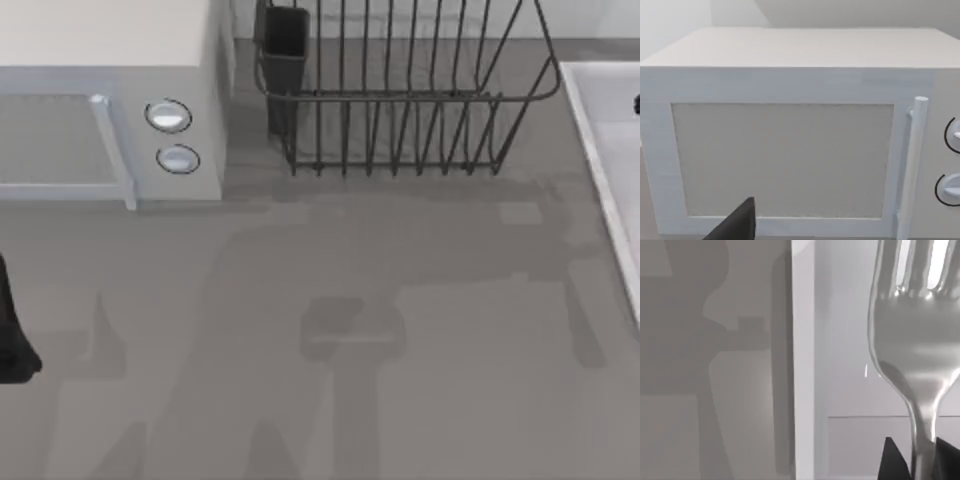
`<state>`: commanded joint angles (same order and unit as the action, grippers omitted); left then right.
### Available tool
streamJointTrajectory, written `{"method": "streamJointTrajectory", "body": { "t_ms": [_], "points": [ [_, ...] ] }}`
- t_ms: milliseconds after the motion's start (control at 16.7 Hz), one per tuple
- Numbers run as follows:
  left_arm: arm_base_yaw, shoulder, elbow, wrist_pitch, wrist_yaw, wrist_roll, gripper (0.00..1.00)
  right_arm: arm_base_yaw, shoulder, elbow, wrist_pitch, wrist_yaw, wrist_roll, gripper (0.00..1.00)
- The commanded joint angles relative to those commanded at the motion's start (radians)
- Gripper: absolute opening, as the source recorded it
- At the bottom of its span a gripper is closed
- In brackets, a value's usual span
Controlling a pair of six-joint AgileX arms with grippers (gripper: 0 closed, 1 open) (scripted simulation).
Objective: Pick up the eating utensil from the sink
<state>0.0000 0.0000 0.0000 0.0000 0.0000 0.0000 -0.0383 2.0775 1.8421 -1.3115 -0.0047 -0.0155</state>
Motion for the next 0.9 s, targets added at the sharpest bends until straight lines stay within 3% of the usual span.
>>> {"method": "streamJointTrajectory", "body": {
  "t_ms": [420,900],
  "points": [
    [0.0,0.0,0.0,0.0,0.0,0.0,1.0,0.359,-0.394,-0.375,-0.038,0.004,0.348,0.0],
    [0.0,0.0,0.0,0.0,0.0,0.0,1.0,0.382,-0.414,-0.414,-0.024,0.003,0.374,0.0]
  ]
}}
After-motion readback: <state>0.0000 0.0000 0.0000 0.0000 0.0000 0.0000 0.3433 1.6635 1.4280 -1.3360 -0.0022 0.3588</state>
